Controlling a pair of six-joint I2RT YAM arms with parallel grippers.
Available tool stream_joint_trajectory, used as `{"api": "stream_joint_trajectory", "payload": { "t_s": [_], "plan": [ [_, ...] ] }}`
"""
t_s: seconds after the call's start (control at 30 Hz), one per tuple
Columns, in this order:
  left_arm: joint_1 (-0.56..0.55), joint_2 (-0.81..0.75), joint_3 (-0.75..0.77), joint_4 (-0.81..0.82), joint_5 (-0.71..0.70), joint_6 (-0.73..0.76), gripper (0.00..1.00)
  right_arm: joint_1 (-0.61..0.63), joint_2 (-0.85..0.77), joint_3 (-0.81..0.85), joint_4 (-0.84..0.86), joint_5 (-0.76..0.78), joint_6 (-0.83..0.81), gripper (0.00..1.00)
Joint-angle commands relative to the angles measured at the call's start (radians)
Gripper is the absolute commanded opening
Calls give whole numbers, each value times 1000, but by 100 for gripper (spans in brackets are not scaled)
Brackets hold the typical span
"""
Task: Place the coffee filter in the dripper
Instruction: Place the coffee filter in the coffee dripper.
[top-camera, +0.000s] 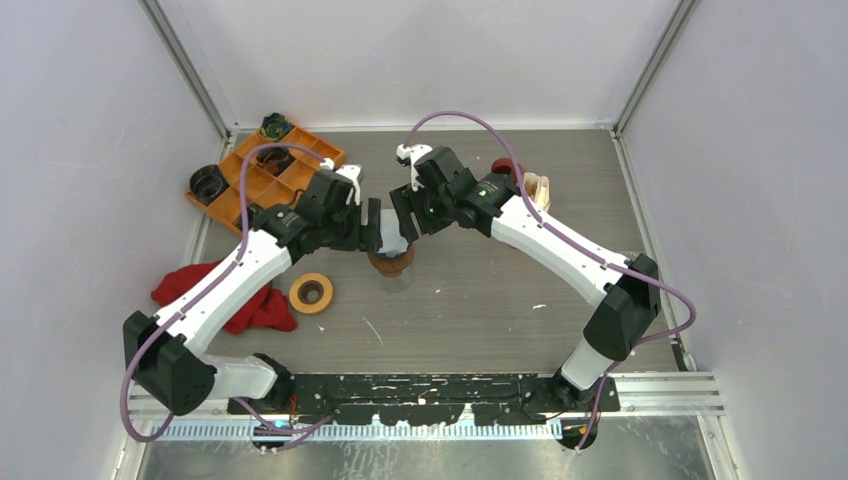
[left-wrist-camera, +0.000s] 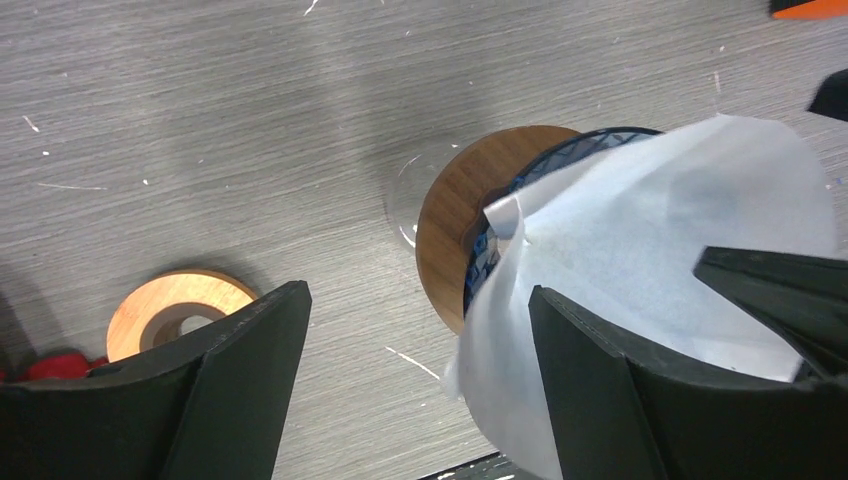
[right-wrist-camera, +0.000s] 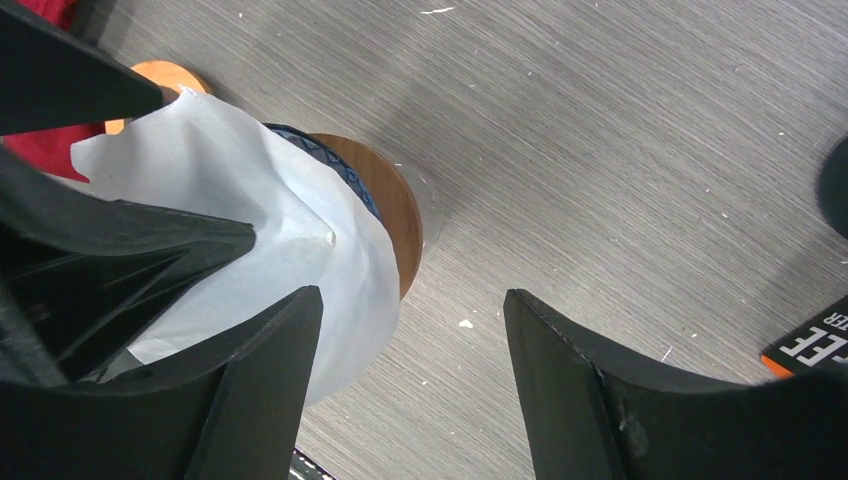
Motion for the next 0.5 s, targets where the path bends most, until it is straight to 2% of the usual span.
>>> {"api": "stream_joint_trajectory", "payload": {
  "t_s": [0.0, 0.17, 0.47],
  "plan": [
    [7, -88, 54, 25, 12, -8, 84, -4, -56, 2, 20, -9, -5, 73],
    [7, -116, 59, 24, 29, -26, 85, -4, -60, 1, 20, -12, -3, 73],
    [6, -109, 48, 6, 140, -44, 86, -3, -62, -9, 16, -17, -1, 73]
  ]
}}
